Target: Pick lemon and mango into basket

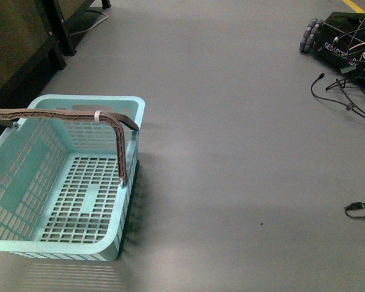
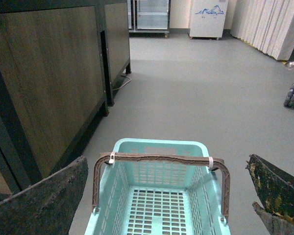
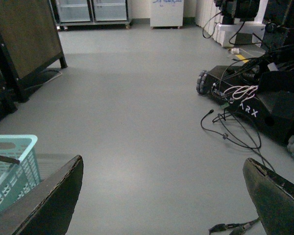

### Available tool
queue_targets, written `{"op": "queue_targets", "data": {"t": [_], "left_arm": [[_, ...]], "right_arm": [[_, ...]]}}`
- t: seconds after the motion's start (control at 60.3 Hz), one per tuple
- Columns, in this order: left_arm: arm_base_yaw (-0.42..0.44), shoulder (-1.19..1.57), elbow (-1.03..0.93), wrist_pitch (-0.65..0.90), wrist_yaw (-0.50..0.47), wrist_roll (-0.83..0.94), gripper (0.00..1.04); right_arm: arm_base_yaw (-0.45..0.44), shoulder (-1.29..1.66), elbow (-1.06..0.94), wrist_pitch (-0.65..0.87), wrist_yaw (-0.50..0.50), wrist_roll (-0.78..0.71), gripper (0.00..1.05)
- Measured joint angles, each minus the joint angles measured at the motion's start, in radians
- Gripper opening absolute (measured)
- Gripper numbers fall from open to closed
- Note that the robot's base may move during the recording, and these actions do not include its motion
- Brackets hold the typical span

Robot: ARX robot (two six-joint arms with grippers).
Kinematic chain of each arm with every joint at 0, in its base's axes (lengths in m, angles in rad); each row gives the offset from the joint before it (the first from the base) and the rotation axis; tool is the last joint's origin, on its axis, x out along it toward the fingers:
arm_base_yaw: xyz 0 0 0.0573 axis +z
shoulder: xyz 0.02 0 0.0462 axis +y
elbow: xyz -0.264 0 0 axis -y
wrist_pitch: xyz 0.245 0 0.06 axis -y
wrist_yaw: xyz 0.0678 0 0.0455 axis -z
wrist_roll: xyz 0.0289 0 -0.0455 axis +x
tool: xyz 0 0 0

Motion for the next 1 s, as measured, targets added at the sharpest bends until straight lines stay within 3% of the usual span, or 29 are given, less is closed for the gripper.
{"op": "queue_targets", "data": {"t": [0.05, 0.149, 0.232, 0.332, 0.382, 0.498, 0.63, 0.78, 0.879, 0.995], "left_arm": [[-0.003, 0.003, 0.002, -0.006, -0.013, -0.008, 0.98], [-0.046, 0.184, 0.129, -0.318, -0.286, -0.252, 0.98], [-0.009, 0.246, 0.182, -0.413, -0.285, -0.455, 0.98], [0.008, 0.256, 0.208, -0.426, -0.244, -0.544, 0.98], [0.018, 0.287, 0.207, -0.391, -0.222, -0.568, 0.98], [0.058, 0.507, 0.193, -0.146, -0.138, -0.636, 0.98], [0.08, 0.941, 0.217, 0.204, -0.023, -0.77, 0.98], [0.052, 1.363, 0.348, 0.45, 0.071, -0.915, 0.98], [0.033, 1.525, 0.417, 0.508, 0.077, -1.0, 0.98], [0.005, 1.546, 0.457, 0.399, -0.019, -1.006, 0.98]], "right_arm": [[0.0, 0.0, 0.0, 0.0, 0.0, 0.0, 0.96], [0.0, 0.0, 0.0, 0.0, 0.0, 0.0, 0.96], [0.0, 0.0, 0.0, 0.0, 0.0, 0.0, 0.96], [0.0, 0.0, 0.0, 0.0, 0.0, 0.0, 0.96], [0.0, 0.0, 0.0, 0.0, 0.0, 0.0, 0.96], [0.0, 0.0, 0.0, 0.0, 0.0, 0.0, 0.96], [0.0, 0.0, 0.0, 0.0, 0.0, 0.0, 0.96], [0.0, 0.0, 0.0, 0.0, 0.0, 0.0, 0.96], [0.0, 0.0, 0.0, 0.0, 0.0, 0.0, 0.96], [0.0, 0.0, 0.0, 0.0, 0.0, 0.0, 0.96]]}}
